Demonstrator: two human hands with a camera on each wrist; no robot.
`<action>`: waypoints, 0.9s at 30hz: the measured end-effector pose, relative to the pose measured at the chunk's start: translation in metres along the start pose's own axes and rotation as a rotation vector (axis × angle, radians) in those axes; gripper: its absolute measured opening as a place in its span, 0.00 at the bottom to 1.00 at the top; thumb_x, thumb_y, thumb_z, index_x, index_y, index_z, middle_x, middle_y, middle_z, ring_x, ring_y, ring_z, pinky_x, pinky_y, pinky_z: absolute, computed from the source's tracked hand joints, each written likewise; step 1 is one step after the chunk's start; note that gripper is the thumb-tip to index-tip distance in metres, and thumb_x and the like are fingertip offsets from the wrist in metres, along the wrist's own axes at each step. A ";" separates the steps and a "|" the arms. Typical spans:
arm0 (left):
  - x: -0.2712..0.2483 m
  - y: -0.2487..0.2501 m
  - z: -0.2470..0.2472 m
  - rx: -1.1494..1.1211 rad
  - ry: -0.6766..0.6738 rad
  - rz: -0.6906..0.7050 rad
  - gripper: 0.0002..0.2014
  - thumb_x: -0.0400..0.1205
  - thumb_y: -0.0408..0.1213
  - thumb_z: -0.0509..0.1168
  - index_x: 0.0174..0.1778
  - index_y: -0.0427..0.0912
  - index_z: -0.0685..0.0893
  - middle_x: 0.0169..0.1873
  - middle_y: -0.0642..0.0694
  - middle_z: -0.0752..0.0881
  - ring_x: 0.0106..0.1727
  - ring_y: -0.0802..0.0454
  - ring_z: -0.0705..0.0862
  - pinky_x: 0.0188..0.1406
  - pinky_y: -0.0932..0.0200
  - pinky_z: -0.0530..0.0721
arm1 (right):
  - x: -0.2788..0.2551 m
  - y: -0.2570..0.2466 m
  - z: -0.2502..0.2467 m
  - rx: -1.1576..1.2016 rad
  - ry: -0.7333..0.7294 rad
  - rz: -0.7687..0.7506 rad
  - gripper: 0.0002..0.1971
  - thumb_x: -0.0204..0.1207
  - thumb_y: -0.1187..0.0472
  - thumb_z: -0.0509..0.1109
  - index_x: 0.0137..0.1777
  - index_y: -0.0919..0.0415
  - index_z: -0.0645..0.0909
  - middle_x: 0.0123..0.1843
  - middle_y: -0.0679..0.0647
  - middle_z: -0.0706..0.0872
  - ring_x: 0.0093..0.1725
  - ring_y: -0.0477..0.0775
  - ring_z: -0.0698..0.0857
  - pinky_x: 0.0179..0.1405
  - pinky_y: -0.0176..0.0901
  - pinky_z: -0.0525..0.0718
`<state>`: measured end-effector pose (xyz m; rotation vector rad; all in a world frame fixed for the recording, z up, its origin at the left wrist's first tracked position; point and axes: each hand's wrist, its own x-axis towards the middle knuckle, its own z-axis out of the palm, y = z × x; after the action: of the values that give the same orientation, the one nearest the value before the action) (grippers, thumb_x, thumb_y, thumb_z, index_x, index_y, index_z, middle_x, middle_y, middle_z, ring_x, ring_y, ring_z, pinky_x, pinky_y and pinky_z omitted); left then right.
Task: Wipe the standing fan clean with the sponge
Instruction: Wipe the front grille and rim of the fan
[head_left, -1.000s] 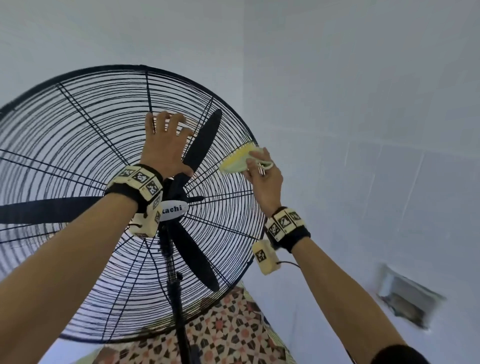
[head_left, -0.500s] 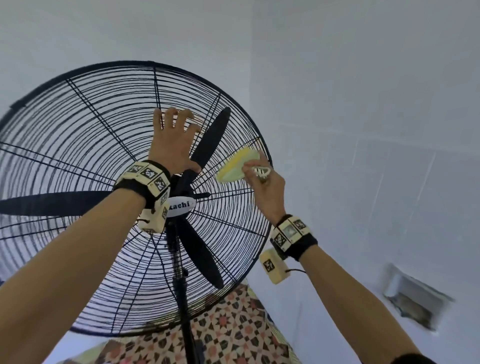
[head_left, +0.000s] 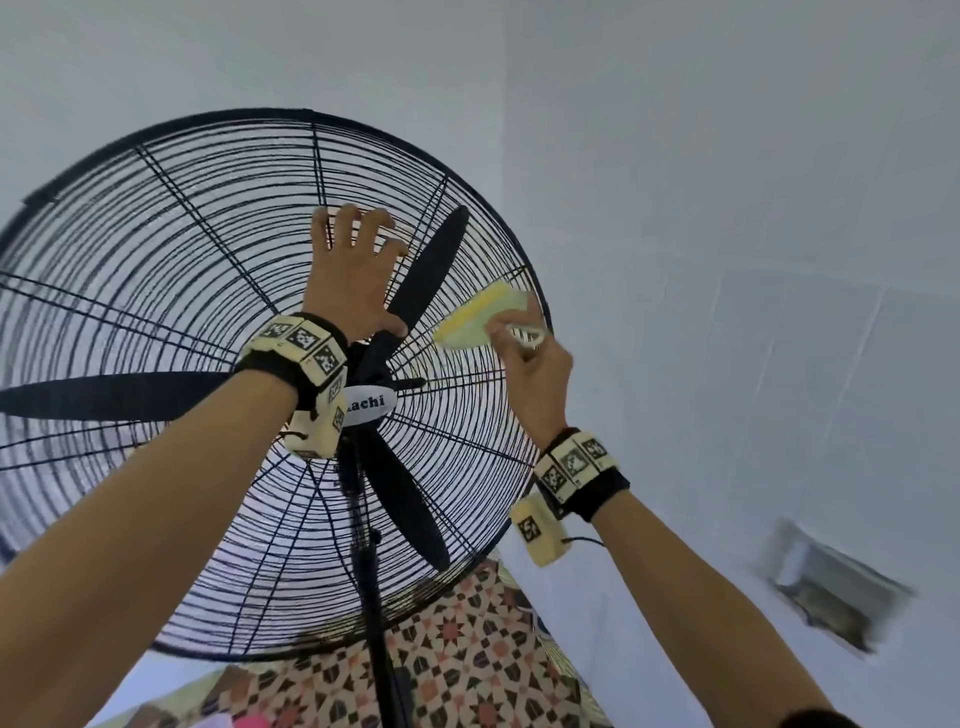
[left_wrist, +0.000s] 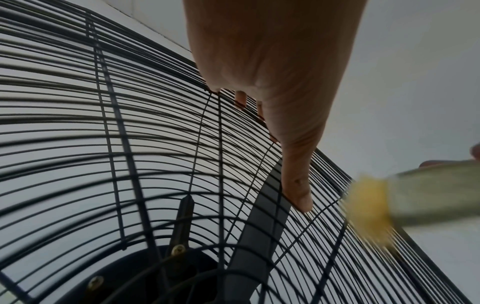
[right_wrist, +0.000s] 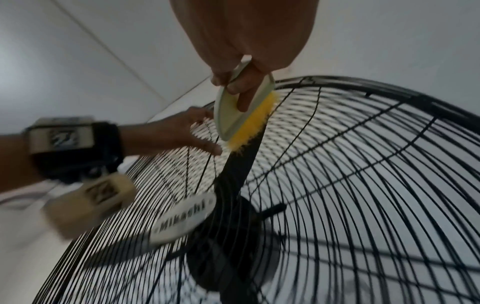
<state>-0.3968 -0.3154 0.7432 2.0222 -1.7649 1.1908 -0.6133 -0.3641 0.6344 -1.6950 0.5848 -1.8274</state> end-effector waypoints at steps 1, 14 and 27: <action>0.000 0.000 0.000 0.000 -0.002 -0.001 0.52 0.58 0.69 0.83 0.76 0.50 0.75 0.81 0.44 0.63 0.84 0.33 0.57 0.86 0.24 0.49 | 0.009 0.000 -0.004 0.008 0.088 0.013 0.08 0.84 0.60 0.75 0.58 0.63 0.88 0.77 0.48 0.79 0.38 0.28 0.85 0.34 0.40 0.87; -0.003 0.000 -0.005 0.003 -0.005 0.010 0.53 0.60 0.68 0.83 0.78 0.48 0.74 0.81 0.43 0.64 0.85 0.32 0.57 0.85 0.23 0.48 | -0.011 -0.007 0.007 -0.015 0.045 -0.030 0.09 0.83 0.64 0.75 0.59 0.68 0.88 0.78 0.61 0.80 0.36 0.40 0.86 0.33 0.34 0.83; -0.054 -0.029 -0.008 0.059 -0.070 -0.190 0.56 0.66 0.73 0.76 0.87 0.54 0.62 0.87 0.42 0.56 0.88 0.33 0.50 0.84 0.21 0.52 | -0.013 -0.002 0.026 0.050 0.137 0.005 0.08 0.83 0.61 0.76 0.58 0.64 0.88 0.80 0.47 0.77 0.50 0.30 0.88 0.40 0.36 0.89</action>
<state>-0.3724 -0.2632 0.7220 2.2329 -1.5412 1.1390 -0.5875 -0.3522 0.6287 -1.5438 0.5930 -1.9494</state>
